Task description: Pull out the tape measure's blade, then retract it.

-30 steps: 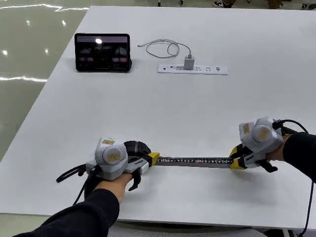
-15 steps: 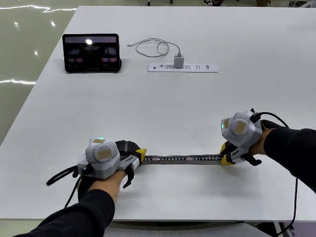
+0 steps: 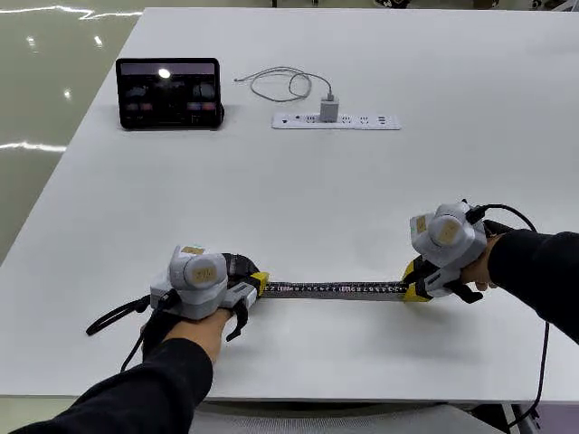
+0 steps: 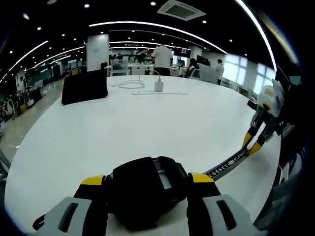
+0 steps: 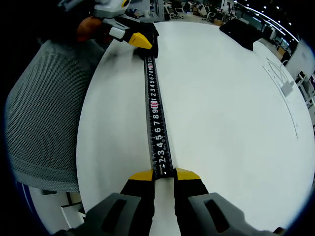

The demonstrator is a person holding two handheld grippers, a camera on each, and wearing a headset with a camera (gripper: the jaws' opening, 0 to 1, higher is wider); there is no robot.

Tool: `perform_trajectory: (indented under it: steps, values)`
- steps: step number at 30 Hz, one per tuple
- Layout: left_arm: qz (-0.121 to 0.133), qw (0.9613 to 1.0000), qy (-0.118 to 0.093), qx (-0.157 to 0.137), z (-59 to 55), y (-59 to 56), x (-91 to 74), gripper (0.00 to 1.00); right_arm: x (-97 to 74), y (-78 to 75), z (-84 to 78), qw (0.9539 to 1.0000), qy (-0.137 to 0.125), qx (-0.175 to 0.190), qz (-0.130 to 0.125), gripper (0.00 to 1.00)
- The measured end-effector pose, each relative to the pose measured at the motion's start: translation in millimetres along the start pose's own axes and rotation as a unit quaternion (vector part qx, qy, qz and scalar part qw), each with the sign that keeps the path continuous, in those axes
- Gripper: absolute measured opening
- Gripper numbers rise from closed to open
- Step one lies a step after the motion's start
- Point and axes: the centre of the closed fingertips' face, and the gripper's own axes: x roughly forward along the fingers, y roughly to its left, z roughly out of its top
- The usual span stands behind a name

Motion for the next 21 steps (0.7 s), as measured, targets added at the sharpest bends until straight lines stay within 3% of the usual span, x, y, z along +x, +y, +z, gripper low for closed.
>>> perform_trajectory:
  steps: [12,21]
  values:
    - [-0.001,1.0000,0.000,0.003,-0.8,-0.4,1.5,0.61,1.0,1.5,2.0,0.9998,0.000,-0.019,-0.007,0.10]
    - [-0.001,1.0000,0.000,0.005,-1.1,-0.5,2.2,0.61,1.5,2.2,6.5,1.0000,-0.002,-0.003,-0.006,0.10]
